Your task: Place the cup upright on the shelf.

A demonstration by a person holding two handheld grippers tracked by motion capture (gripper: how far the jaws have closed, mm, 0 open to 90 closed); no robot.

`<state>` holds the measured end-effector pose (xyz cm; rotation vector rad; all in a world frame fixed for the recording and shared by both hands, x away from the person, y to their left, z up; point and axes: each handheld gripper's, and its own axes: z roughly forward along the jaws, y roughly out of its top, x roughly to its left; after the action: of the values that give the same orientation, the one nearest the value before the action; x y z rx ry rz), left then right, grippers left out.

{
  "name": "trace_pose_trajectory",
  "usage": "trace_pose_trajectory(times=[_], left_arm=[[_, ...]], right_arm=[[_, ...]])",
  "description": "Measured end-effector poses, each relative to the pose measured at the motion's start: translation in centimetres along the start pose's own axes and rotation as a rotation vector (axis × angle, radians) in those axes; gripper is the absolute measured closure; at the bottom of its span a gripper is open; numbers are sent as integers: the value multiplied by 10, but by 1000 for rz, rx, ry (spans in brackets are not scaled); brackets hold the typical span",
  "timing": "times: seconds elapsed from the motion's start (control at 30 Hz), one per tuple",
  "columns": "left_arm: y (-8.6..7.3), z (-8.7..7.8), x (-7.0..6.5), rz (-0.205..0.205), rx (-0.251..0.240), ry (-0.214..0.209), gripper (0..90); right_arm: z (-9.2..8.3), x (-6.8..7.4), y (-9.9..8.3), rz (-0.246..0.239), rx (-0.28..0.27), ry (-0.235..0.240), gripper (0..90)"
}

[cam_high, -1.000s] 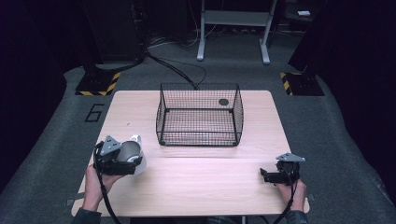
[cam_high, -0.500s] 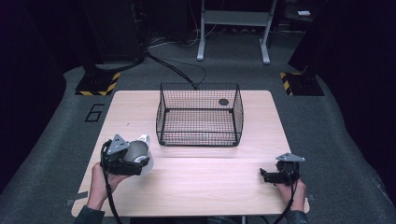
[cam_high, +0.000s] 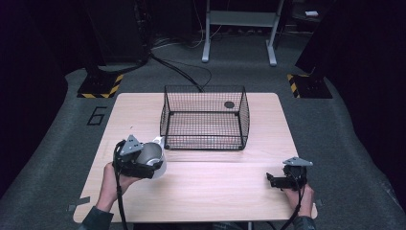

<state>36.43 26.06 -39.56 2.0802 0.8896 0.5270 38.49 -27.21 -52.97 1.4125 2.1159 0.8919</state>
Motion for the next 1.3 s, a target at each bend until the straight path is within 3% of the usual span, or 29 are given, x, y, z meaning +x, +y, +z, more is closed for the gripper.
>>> trace_pose_trajectory(times=[0.2,0.47,0.63,1.3], left_arm=[[10,5,-5,17,-2,-30,62],[26,13,-13,46,-11,-68,62],[34,16,-16,54,-25,-80,62],[60,29,-19,73,-38,-119,62]], right_arm=[[1,-1,0,-16,-1,10,4],[3,0,2,2,3,6,0],[4,1,3,15,1,4,0],[4,1,4,-7,0,10,1]])
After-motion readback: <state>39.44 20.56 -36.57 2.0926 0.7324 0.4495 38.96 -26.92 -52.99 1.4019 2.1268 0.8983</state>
